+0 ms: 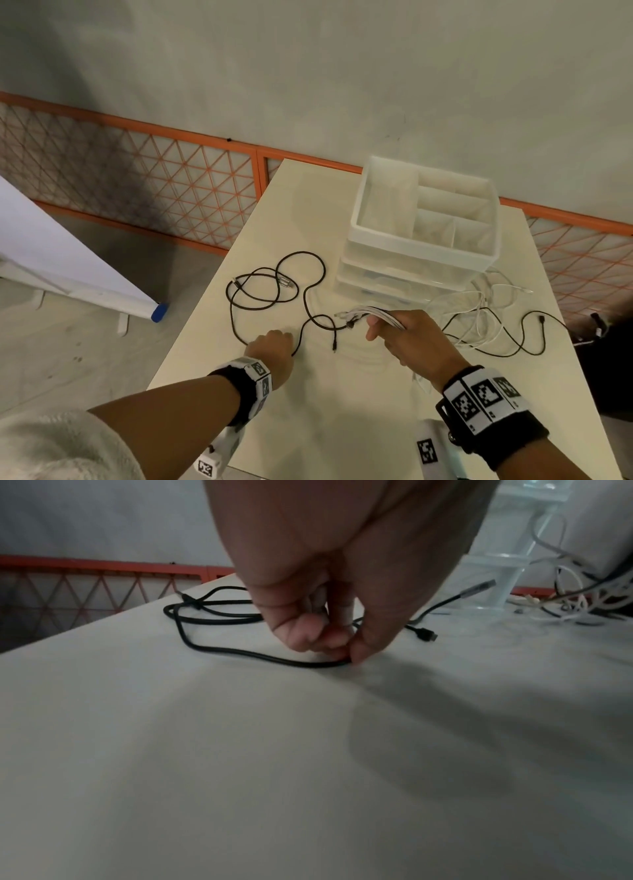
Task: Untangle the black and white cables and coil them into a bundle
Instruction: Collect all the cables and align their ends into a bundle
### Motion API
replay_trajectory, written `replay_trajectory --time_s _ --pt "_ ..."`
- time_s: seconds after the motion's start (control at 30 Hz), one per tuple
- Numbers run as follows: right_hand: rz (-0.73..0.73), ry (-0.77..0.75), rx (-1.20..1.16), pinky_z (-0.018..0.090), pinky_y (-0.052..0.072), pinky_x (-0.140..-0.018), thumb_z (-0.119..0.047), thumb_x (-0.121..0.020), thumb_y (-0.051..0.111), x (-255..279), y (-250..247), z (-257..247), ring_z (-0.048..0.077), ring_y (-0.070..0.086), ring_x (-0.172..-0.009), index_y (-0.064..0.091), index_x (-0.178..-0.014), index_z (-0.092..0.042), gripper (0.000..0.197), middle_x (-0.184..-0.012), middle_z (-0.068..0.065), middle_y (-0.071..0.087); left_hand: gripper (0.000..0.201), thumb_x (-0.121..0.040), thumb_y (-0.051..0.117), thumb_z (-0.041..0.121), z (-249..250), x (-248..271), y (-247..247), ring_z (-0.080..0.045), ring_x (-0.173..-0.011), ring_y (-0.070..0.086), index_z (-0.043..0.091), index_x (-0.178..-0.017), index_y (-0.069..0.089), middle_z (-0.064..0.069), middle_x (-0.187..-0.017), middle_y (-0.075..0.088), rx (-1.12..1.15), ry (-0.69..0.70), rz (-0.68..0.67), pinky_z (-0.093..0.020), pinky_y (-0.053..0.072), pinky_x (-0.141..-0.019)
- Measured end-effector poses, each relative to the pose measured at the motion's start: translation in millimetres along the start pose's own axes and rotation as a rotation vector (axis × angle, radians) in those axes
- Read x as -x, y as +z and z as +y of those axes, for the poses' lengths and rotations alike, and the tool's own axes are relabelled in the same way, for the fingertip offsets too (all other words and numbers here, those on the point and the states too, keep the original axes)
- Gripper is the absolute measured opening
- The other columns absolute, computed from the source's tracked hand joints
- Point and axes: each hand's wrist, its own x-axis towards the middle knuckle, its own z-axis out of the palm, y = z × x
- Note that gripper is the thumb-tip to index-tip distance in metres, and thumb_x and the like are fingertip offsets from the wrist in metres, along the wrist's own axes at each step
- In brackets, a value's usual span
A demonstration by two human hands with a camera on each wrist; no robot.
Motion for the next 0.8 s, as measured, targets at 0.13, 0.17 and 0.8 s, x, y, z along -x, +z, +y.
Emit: replay_trajectory --time_s 0.13,0.17,0.8 --pt "0.003 -0.026 0.000 0.025 0.042 -0.058 -0.021 -0.092 0.061 1.3 2.3 -4.0 0.010 0.052 -0.052 0.078 -0.075 -0.022 0.024 -0.065 -0.002 0.069 0.032 -0.088 0.051 0.033 -1.0 11.0 -7.6 -0.027 -0.111 0.055 0.015 -0.113 0.057 -0.006 -0.121 0.053 -0.024 0.087 -0.018 -0.036 0.044 -0.085" --pt "0.012 -0.042 -0.017 0.026 0.044 -0.059 -0.018 -0.093 0.060 1.7 2.1 -4.7 0.008 0.055 -0.053 0.078 -0.076 -0.023 0.025 -0.069 -0.004 0.072 0.032 -0.087 0.050 0.036 1.3 14.7 -13.5 -0.027 -0.110 0.054 0.015 -0.110 0.057 -0.006 -0.119 0.053 -0.006 0.131 -0.020 -0.037 0.046 -0.085" --pt "0.407 -0.092 0.096 0.019 0.042 -0.035 -0.025 -0.102 0.051 29.7 -55.4 33.1 0.018 0.048 -0.049 0.054 -0.071 -0.019 0.031 -0.062 0.005 0.053 0.017 -0.097 0.055 0.010 -5.1 27.3 -81.7 -0.012 -0.080 0.056 0.011 -0.090 0.071 0.000 -0.091 0.063 0.492 0.413 0.342 -0.011 0.035 -0.071"
